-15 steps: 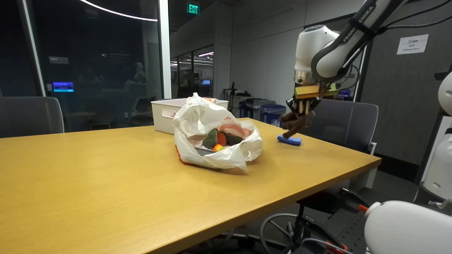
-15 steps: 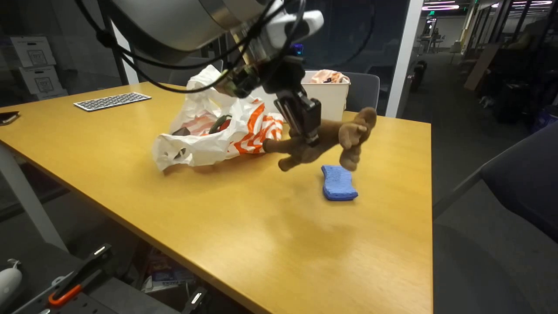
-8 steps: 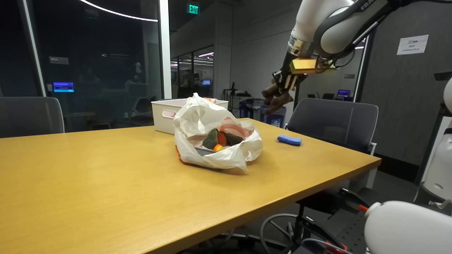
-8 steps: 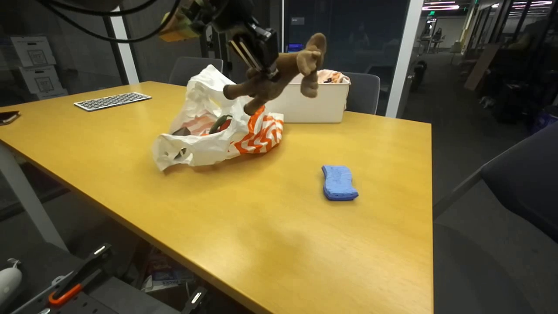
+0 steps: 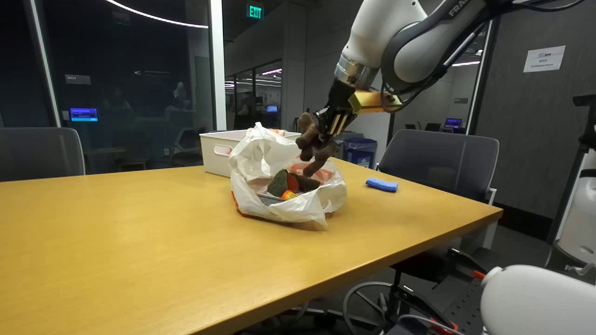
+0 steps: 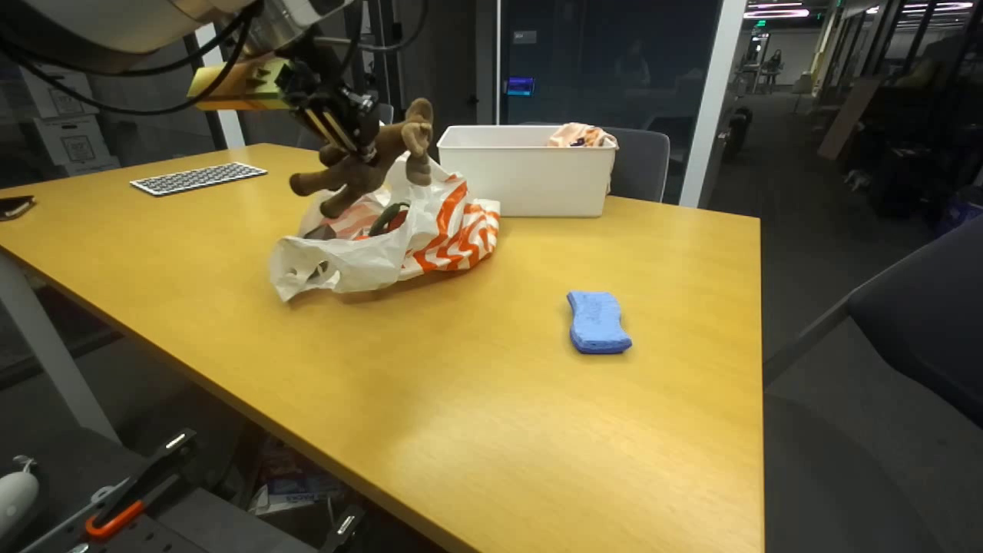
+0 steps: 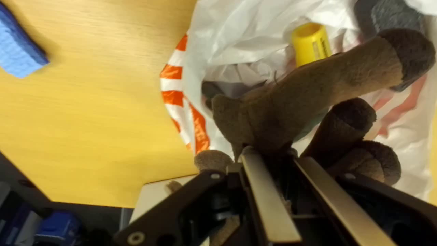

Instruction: Put the duster, the turnip plush toy, the yellow container, the moose toy and the blue sponge in the plastic

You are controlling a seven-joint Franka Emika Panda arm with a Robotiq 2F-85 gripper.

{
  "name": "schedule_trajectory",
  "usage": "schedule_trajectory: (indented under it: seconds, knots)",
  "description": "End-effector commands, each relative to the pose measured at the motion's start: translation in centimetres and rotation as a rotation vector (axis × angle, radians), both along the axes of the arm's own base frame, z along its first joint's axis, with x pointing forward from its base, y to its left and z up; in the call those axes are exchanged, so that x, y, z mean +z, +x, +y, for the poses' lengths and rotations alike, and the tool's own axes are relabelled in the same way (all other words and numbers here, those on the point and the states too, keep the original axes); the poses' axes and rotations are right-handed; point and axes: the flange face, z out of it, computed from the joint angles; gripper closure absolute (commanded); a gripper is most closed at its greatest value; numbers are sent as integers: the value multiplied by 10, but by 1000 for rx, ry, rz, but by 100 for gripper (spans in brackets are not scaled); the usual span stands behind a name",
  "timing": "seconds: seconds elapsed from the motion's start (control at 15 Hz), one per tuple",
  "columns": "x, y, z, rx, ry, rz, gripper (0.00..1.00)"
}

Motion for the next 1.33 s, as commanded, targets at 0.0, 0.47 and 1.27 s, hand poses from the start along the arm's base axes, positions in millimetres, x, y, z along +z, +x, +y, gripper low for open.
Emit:
schedule_trajectory:
  seconds: [0.0, 0.47, 1.27]
  knots:
    - [-43, 25, 26, 162, -7, 93, 83]
    - [-85, 47, 44, 343, -149, 195, 85]
    - [-108, 119, 23, 208, -387, 226, 40]
